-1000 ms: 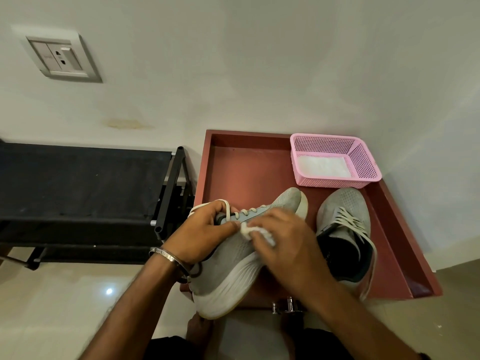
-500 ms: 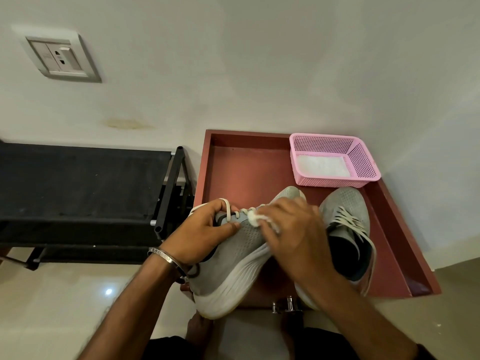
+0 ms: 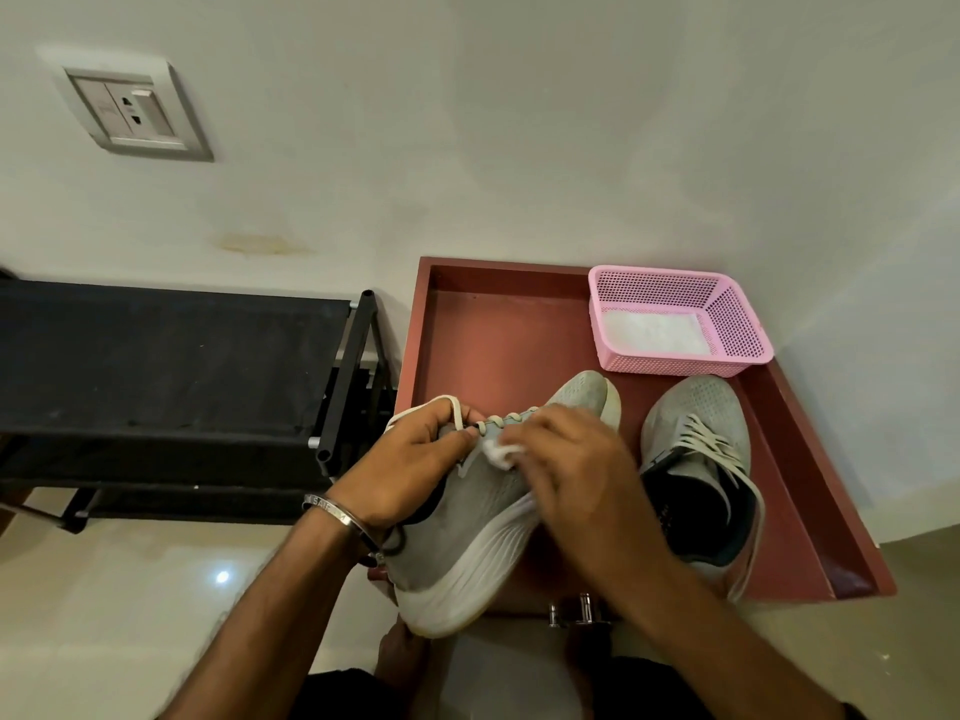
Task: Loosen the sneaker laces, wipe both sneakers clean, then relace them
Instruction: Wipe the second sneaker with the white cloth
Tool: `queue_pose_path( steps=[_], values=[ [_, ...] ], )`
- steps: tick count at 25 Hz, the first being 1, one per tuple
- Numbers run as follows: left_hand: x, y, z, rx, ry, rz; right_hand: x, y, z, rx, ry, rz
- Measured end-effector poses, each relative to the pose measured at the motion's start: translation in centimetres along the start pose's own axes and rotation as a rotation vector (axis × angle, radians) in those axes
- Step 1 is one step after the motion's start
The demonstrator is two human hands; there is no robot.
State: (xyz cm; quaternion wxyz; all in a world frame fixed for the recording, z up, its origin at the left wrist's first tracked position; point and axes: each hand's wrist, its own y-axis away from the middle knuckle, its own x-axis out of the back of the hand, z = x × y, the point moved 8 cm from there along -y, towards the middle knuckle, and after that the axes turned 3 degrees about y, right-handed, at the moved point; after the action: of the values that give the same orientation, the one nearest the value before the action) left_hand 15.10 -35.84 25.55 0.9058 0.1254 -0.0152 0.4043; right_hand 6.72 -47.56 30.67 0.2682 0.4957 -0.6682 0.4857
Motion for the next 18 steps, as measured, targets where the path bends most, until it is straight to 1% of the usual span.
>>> queue_pose_path(
  steps=[2,3,4,5,6,8,9,10,12,14,15,16,18],
  values=[
    [-0.2,0.1,0.1,0.017,-0.007,0.002,1.3,-0.6,3.5,-0.152,0.089,0.104],
    [-0.4,0.1,0.1,0.024,-0.001,0.008,1.8,-0.6,4.5,-0.224,0.089,0.143],
    [-0.5,0.1,0.0,0.035,0.010,0.016,1.8,-0.5,4.3,-0.257,0.069,0.157],
    [-0.5,0.2,0.0,0.049,0.024,0.029,1.5,-0.4,3.1,-0.244,0.028,0.146],
    [-0.4,0.3,0.1,0.057,0.034,0.044,0.8,-0.2,1.3,-0.189,-0.024,0.112],
    [-0.2,0.2,0.1,0.048,0.038,0.066,0.0,0.3,-2.1,-0.013,-0.085,0.031],
    [-0.1,0.2,0.1,0.043,0.036,0.070,0.0,0.2,-2.4,0.051,-0.065,0.012],
    [-0.1,0.3,0.1,0.046,0.033,0.066,0.3,-0.2,-1.5,0.057,-0.022,0.029],
    [-0.6,0.4,0.2,0.064,0.012,0.039,1.4,-1.0,2.6,-0.092,0.055,0.126],
    [-1.3,0.5,0.5,0.070,-0.002,0.013,2.1,-0.9,4.4,-0.230,0.041,0.168],
    [-1.3,0.6,0.7,0.062,-0.006,0.012,1.8,-0.7,3.4,-0.229,0.004,0.152],
    [-1.2,0.6,0.9,0.047,-0.013,0.016,1.3,-0.5,1.8,-0.189,-0.047,0.120],
    [-0.9,0.7,1.0,0.027,-0.019,0.021,0.5,0.1,-1.2,-0.063,-0.143,0.031]
  ],
)
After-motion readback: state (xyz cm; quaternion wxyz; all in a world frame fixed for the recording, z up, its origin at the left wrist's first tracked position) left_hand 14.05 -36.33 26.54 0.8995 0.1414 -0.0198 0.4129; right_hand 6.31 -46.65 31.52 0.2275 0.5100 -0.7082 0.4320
